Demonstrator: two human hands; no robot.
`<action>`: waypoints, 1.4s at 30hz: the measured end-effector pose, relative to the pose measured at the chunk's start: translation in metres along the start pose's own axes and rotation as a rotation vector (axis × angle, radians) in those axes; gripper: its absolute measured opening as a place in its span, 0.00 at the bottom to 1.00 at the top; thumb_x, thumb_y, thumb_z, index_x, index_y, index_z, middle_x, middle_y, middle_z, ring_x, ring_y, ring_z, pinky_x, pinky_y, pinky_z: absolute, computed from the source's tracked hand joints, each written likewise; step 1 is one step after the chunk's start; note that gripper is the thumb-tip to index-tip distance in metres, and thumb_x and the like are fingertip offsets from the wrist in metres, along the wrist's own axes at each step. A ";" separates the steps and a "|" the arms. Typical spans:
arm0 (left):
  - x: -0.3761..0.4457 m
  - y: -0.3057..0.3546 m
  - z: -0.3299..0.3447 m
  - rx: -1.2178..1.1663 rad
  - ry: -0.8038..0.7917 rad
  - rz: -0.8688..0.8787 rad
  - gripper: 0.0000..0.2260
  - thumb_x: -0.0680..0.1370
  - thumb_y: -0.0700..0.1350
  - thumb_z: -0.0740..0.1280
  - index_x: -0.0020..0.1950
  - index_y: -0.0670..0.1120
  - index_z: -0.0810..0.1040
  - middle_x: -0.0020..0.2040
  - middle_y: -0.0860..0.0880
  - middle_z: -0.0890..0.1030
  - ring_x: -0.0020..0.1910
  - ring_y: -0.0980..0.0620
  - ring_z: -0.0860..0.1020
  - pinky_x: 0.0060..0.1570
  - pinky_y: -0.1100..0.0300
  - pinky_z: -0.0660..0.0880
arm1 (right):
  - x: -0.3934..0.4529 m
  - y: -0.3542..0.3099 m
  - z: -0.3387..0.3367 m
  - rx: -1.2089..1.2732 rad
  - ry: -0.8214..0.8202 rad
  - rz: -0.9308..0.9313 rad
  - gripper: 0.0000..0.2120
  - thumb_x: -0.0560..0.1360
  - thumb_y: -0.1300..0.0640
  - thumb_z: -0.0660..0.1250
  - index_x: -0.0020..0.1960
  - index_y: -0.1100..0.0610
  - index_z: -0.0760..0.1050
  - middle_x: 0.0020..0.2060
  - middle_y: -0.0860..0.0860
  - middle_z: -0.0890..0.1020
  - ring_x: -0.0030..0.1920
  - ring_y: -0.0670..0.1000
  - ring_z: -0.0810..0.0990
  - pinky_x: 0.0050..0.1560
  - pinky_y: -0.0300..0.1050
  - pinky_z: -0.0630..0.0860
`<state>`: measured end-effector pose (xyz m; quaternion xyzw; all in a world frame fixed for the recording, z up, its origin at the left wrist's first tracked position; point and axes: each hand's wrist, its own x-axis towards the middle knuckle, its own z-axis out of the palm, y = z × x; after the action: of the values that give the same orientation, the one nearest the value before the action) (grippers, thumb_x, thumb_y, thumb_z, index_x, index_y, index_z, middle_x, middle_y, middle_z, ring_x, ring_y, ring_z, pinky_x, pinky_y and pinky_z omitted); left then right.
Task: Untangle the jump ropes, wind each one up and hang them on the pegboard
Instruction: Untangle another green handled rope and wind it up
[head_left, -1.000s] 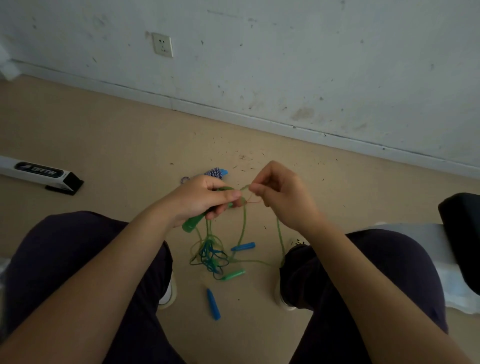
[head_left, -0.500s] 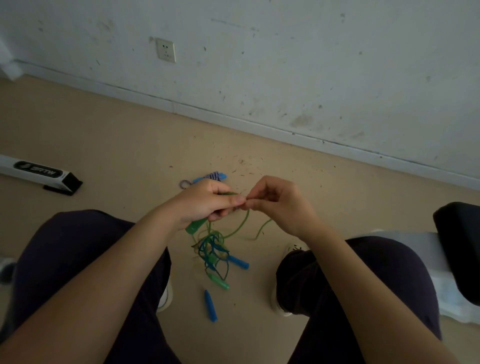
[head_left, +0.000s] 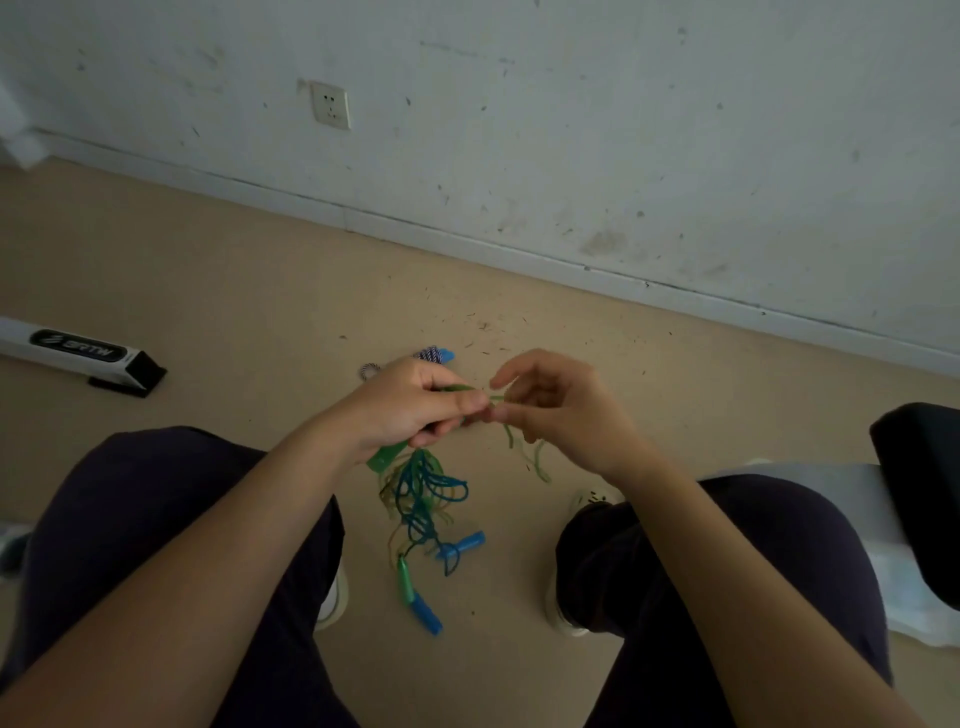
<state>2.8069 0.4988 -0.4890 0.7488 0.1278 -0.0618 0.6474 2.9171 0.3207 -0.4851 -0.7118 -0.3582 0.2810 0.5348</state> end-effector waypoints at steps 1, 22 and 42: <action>0.000 0.001 0.002 -0.007 -0.011 -0.008 0.09 0.77 0.47 0.70 0.43 0.43 0.84 0.28 0.49 0.72 0.23 0.54 0.65 0.27 0.62 0.64 | 0.001 0.001 0.004 -0.042 0.004 -0.005 0.08 0.70 0.63 0.76 0.46 0.56 0.79 0.36 0.58 0.83 0.32 0.50 0.77 0.33 0.38 0.74; 0.005 -0.002 0.003 0.019 0.028 -0.006 0.06 0.78 0.43 0.70 0.48 0.41 0.84 0.36 0.47 0.85 0.34 0.51 0.83 0.41 0.58 0.79 | 0.002 -0.004 0.004 -0.229 0.177 -0.030 0.08 0.72 0.63 0.74 0.40 0.55 0.76 0.34 0.51 0.81 0.32 0.43 0.77 0.35 0.37 0.74; 0.006 -0.008 0.004 0.075 0.109 -0.044 0.12 0.65 0.50 0.79 0.45 0.47 0.87 0.41 0.50 0.87 0.40 0.54 0.85 0.49 0.58 0.80 | 0.001 0.001 0.002 -0.144 -0.043 0.063 0.13 0.70 0.59 0.77 0.52 0.57 0.78 0.45 0.57 0.83 0.42 0.57 0.81 0.49 0.58 0.79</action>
<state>2.8112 0.4969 -0.4984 0.7716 0.1770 -0.0400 0.6096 2.9161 0.3226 -0.4868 -0.7532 -0.3665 0.2865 0.4651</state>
